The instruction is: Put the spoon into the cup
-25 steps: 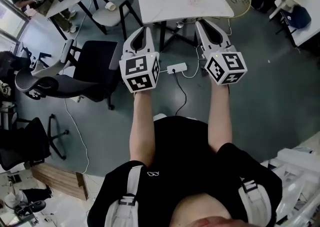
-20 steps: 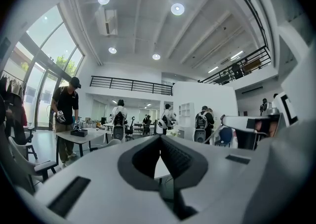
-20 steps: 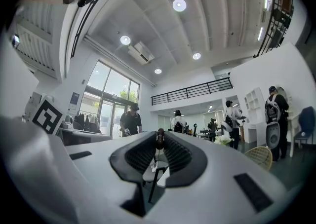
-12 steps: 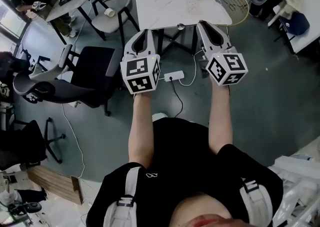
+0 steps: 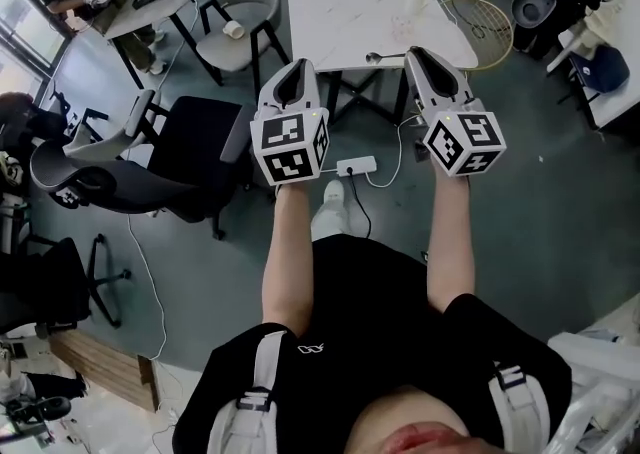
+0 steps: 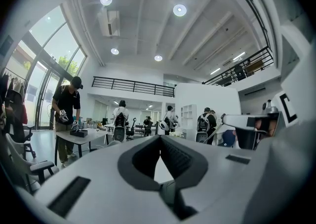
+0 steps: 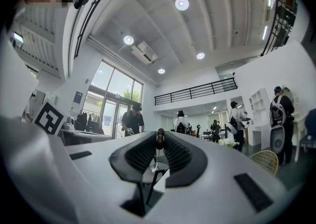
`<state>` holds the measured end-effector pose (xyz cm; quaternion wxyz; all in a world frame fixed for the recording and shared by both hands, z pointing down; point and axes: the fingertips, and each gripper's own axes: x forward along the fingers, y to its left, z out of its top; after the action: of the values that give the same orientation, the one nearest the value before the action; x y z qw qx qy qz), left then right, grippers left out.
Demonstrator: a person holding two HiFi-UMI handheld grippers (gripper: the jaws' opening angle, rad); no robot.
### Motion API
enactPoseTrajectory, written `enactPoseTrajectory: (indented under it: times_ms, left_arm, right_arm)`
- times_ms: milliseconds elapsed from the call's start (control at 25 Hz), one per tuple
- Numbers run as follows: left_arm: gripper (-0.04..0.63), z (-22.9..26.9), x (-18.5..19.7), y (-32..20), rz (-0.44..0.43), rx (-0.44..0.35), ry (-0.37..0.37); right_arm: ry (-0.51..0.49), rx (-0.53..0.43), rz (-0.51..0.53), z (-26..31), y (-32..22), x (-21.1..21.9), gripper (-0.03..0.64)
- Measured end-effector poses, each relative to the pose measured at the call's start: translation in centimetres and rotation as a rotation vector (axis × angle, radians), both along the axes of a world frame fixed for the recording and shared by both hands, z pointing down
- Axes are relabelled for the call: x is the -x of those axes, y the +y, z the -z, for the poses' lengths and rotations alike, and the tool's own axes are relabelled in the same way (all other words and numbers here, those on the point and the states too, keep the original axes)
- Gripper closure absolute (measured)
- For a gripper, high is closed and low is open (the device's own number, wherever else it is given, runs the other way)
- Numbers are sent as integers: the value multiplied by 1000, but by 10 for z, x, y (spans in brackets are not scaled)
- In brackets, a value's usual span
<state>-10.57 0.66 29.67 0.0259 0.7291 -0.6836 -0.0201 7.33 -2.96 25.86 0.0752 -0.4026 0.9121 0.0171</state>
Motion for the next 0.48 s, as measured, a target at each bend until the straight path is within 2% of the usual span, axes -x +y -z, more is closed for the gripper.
enactPoseTrajectory:
  times_ms: [160, 320, 480]
  left_arm:
    - [578, -4, 11, -34, -8, -12, 25]
    - [578, -10, 4, -76, -44, -2, 42]
    - [578, -32, 8, -117, -62, 32, 57]
  right_arm:
    - [17, -12, -25, 0, -29, 2, 563]
    - [32, 1, -59, -1, -68, -4, 563]
    - [70, 38, -47, -22, -107, 16, 563]
